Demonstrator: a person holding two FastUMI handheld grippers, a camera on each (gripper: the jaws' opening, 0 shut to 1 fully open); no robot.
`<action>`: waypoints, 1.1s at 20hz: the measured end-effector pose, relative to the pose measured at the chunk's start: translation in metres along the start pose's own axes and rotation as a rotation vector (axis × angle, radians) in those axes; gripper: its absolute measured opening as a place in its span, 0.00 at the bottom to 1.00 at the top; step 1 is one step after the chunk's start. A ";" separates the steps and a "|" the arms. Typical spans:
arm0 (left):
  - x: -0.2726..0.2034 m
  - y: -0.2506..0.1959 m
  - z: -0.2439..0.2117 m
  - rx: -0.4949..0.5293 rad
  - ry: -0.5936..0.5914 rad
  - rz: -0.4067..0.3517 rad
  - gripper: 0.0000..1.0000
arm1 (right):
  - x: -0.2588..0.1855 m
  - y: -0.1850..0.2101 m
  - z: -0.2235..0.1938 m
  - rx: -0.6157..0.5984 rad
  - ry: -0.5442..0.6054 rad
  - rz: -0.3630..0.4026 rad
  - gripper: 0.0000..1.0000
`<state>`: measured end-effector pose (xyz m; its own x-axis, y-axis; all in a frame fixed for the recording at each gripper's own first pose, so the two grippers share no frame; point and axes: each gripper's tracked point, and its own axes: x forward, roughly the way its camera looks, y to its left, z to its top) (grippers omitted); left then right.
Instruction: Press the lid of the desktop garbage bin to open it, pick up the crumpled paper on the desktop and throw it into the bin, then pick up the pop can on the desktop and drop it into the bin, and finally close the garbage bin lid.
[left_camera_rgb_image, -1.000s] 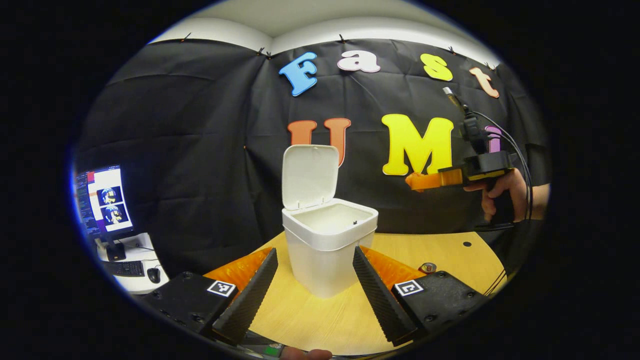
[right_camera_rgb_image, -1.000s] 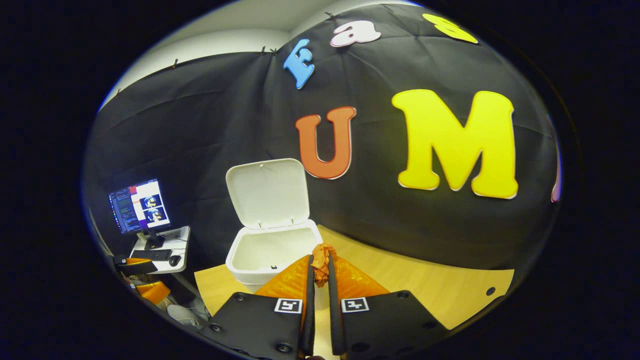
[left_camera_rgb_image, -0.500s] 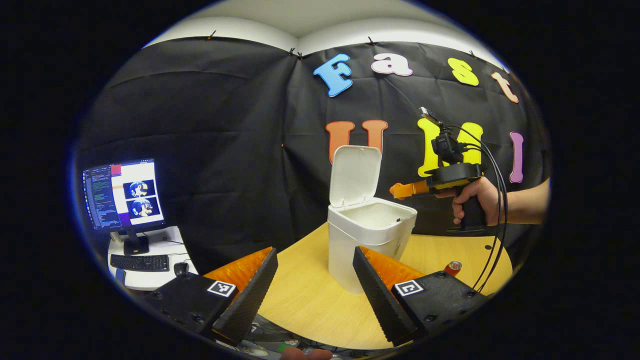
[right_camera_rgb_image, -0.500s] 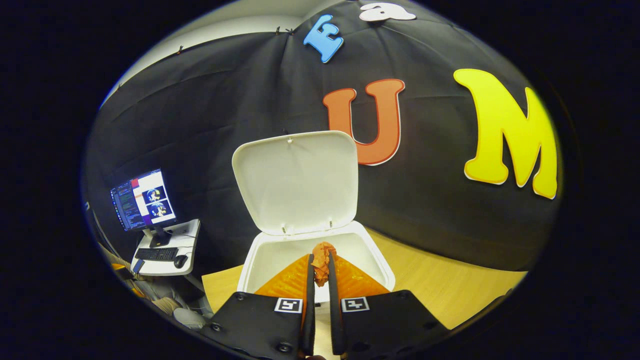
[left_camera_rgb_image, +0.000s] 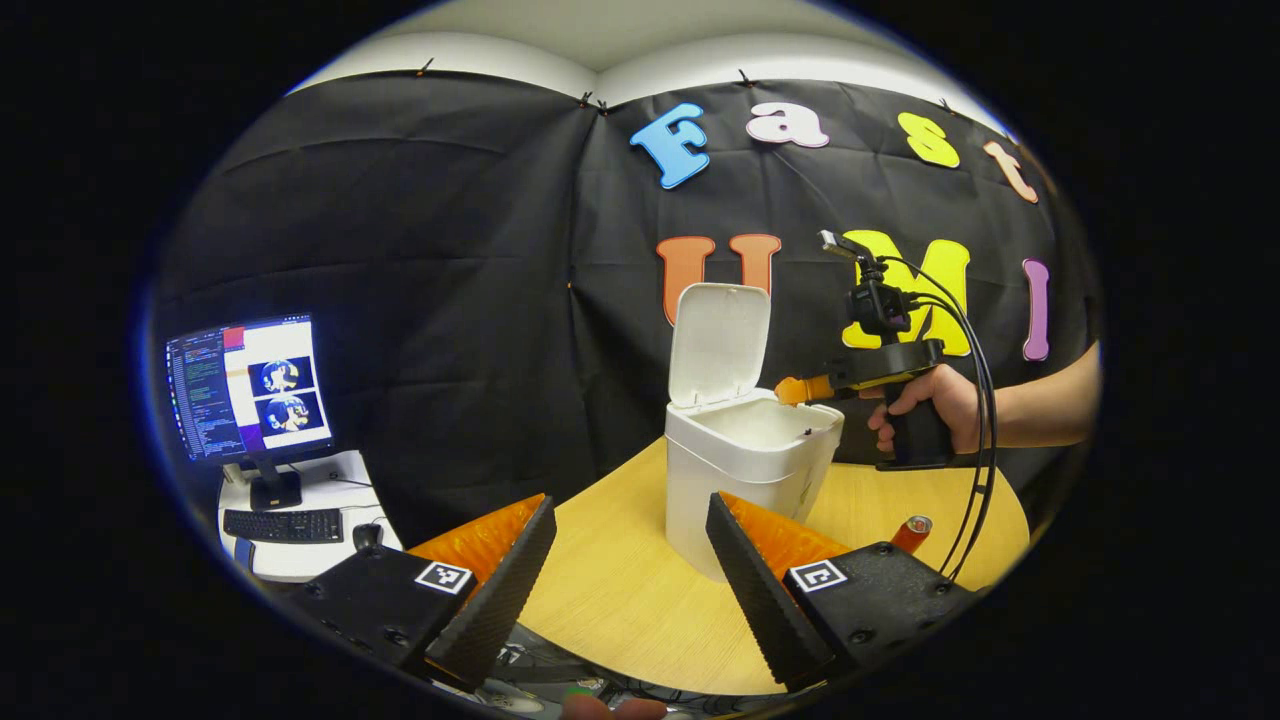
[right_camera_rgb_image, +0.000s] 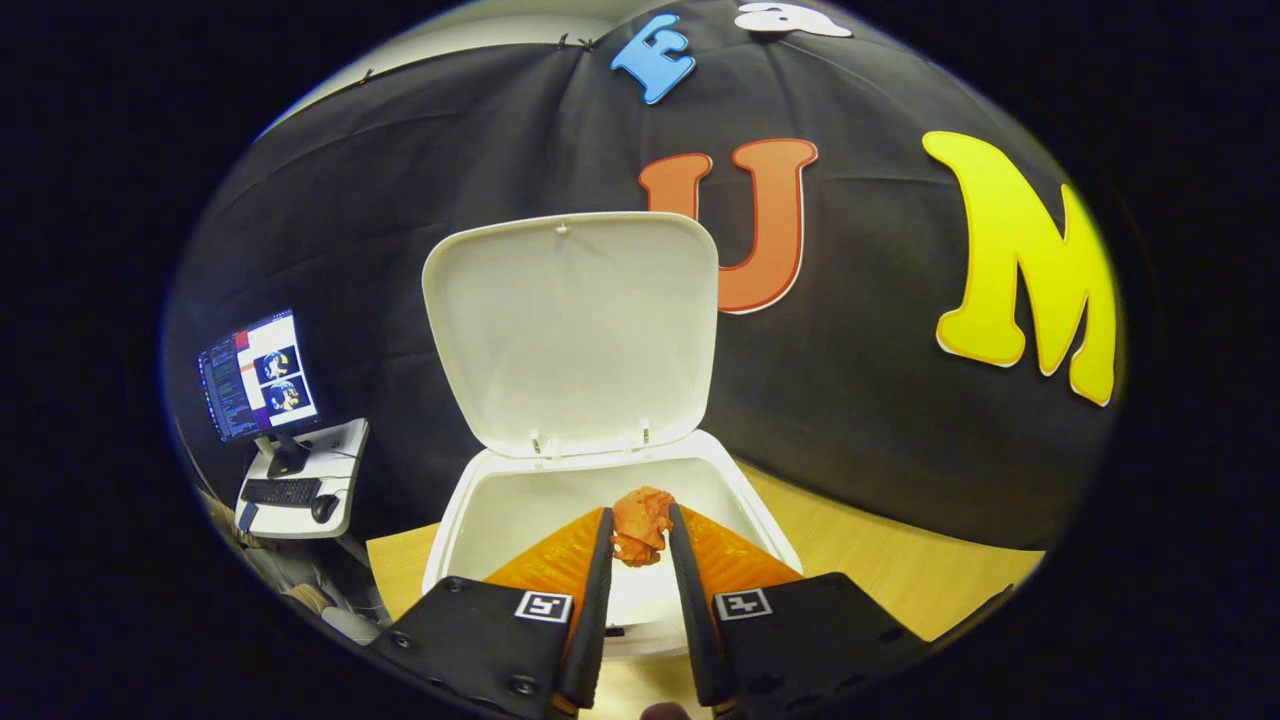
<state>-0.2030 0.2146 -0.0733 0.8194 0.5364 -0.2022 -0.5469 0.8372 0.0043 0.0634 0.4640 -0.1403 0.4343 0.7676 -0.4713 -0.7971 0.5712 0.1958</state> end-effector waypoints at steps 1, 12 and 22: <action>0.002 -0.004 0.002 0.000 -0.002 -0.009 0.99 | -0.001 -0.001 0.002 0.004 -0.011 0.001 0.45; 0.037 -0.114 0.002 -0.005 -0.019 -0.345 0.99 | -0.128 -0.027 0.047 -0.017 -0.206 -0.041 0.79; 0.039 -0.263 -0.066 0.123 -0.002 -0.711 0.99 | -0.332 -0.167 -0.040 -0.003 -0.230 -0.507 0.81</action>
<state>-0.0390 0.0083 -0.1468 0.9703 -0.1430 -0.1950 0.1422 0.9897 -0.0178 0.0350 0.1023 -0.0512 0.8440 0.4406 -0.3057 -0.4654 0.8850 -0.0093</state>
